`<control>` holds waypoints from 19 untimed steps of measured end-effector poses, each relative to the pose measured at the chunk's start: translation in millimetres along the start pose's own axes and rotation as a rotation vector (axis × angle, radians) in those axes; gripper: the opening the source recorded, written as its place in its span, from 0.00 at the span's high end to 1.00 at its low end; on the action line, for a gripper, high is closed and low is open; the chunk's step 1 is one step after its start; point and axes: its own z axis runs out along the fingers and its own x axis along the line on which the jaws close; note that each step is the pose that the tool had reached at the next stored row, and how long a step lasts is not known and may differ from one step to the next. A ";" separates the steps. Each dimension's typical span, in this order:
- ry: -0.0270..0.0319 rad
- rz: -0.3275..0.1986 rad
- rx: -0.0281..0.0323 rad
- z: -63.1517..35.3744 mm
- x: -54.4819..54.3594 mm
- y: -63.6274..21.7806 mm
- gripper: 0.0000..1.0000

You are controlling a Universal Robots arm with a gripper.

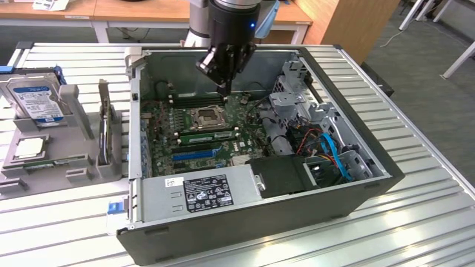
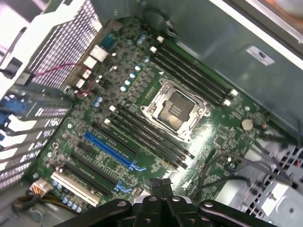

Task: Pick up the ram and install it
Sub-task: 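Press down the ram until it locks into place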

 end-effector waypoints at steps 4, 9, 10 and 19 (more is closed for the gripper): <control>-0.0006 0.066 0.0024 0.2 0.0 0.0 0.90; -0.0014 0.149 0.0053 0.5 0.0 0.0 0.90; -0.0015 0.165 0.0059 0.5 0.0 0.0 0.90; -0.0023 0.306 0.0106 0.9 0.0 0.0 0.90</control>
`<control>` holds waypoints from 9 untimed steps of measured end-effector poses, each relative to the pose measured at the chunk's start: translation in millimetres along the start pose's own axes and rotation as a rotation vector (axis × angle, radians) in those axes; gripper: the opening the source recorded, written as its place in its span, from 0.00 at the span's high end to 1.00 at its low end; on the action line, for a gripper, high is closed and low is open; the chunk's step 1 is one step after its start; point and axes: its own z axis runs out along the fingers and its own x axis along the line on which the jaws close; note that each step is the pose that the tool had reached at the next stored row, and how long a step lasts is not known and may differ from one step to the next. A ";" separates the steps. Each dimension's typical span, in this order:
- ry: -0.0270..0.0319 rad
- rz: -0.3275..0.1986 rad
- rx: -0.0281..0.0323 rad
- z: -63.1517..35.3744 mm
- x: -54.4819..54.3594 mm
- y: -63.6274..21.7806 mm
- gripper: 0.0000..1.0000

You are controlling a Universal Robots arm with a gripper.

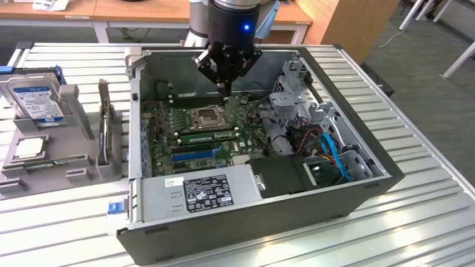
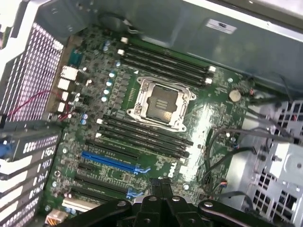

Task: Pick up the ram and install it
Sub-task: 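Press down the ram until it locks into place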

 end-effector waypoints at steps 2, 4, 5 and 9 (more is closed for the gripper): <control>-0.0002 0.054 0.0018 0.2 0.0 0.0 0.90; 0.0000 0.080 0.0026 0.3 0.0 0.0 0.90; 0.0001 0.093 0.0031 0.3 0.0 0.0 0.90; 0.0009 0.141 0.0043 0.5 0.0 0.0 0.90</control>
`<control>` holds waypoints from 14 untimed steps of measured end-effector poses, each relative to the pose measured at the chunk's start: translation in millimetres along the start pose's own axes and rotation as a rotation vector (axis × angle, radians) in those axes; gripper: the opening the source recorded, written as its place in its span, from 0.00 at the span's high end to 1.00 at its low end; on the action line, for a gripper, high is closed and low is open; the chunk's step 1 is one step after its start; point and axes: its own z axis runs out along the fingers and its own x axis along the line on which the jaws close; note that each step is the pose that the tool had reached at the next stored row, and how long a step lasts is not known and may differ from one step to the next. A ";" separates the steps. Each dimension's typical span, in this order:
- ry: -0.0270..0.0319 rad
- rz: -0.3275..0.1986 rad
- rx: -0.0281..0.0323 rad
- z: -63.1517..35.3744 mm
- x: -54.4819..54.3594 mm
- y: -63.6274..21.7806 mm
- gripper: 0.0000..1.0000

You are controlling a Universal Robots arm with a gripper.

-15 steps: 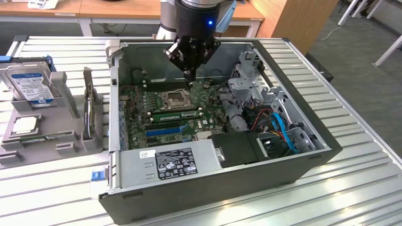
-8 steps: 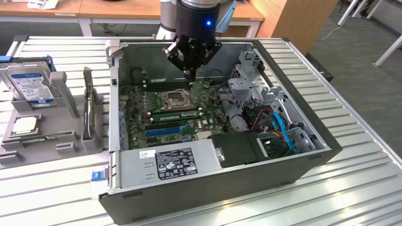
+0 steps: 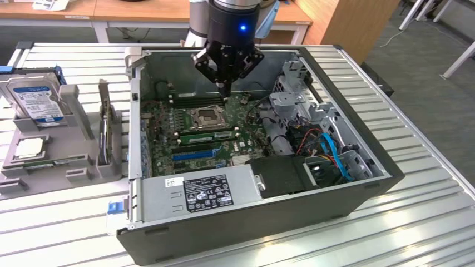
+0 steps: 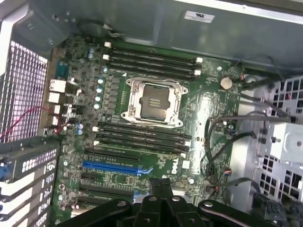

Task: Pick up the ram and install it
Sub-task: 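Press down the ram until it locks into place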

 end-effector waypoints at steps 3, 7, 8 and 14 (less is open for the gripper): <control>0.0010 0.026 0.0008 0.0 0.0 0.0 0.90; 0.0025 0.031 0.0008 0.0 0.0 0.0 0.90; 0.0025 0.031 0.0007 0.0 0.0 0.0 0.90; 0.0207 0.031 -0.0012 0.1 0.0 0.0 0.90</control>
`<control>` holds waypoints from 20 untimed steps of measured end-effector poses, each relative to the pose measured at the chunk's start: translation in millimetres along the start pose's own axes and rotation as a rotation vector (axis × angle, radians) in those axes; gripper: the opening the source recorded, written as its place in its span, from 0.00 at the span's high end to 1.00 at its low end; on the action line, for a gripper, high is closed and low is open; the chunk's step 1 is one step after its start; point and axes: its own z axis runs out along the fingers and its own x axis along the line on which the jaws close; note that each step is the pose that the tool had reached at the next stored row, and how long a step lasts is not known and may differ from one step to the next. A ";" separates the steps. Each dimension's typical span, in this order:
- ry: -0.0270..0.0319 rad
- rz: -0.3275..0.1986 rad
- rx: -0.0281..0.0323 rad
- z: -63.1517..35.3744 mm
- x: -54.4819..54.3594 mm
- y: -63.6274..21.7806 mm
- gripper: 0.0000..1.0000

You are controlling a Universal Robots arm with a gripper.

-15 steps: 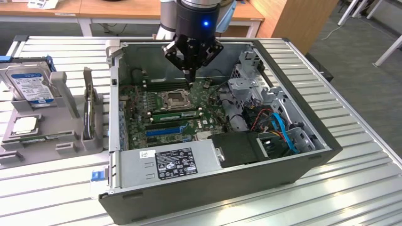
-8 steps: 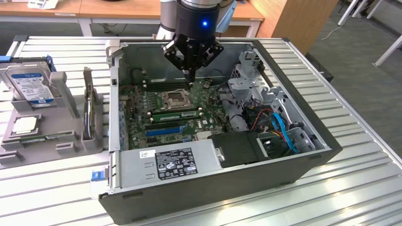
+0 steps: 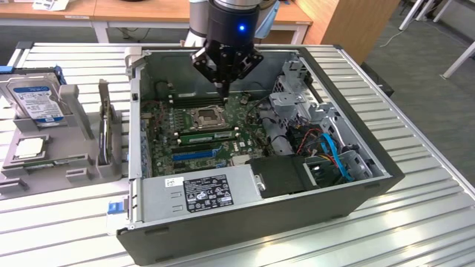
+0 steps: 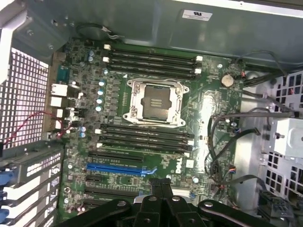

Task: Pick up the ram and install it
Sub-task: 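Press down the ram until it locks into place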

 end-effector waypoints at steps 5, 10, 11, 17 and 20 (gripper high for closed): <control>0.0283 0.000 -0.0024 -0.1 0.0 0.0 0.90; 0.0339 0.001 -0.0030 -0.1 0.0 0.0 0.90; 0.0340 0.001 -0.0030 0.0 0.0 0.0 0.90; 0.0361 0.015 -0.0034 0.0 0.0 0.0 0.90; 0.0365 0.025 -0.0034 0.0 0.0 0.0 0.90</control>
